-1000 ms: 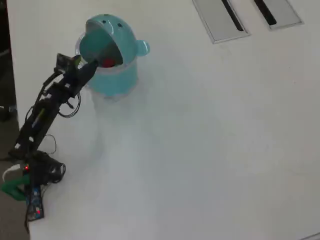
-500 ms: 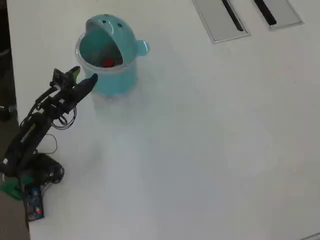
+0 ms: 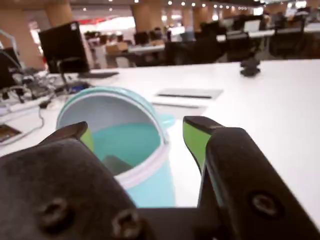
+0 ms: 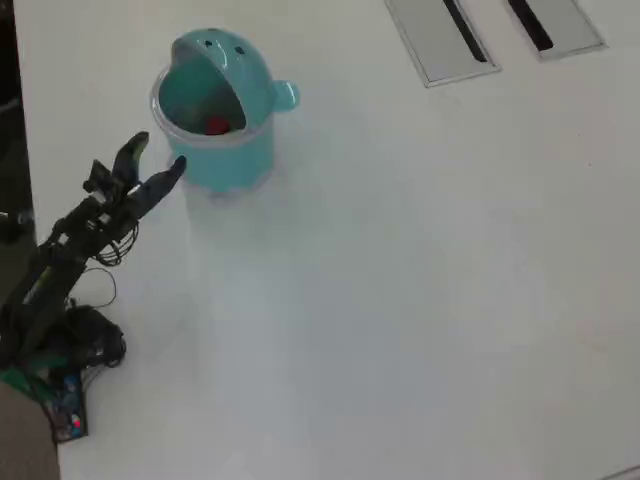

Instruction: Grasp RGB lego blocks and put them in the bin one by one.

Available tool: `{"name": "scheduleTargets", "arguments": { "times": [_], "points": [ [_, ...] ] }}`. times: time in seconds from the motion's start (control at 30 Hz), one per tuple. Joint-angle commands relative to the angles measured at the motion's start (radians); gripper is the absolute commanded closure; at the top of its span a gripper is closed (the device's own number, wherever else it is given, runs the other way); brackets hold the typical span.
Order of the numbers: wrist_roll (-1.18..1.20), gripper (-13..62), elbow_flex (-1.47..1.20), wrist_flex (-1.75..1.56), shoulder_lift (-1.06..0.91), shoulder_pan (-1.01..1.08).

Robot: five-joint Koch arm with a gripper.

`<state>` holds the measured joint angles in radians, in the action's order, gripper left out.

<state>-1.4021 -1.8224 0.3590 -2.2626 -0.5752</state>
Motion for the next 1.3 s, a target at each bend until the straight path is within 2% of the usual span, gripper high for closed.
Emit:
{"name": "scheduleTargets", "arguments": {
  "times": [0.0,1.27],
  "points": [
    [0.038,15.6,0.038,-0.005,-0.032,-0.002],
    [0.857,15.3,0.025,-0.034,-0.100,0.304]
  ]
}}
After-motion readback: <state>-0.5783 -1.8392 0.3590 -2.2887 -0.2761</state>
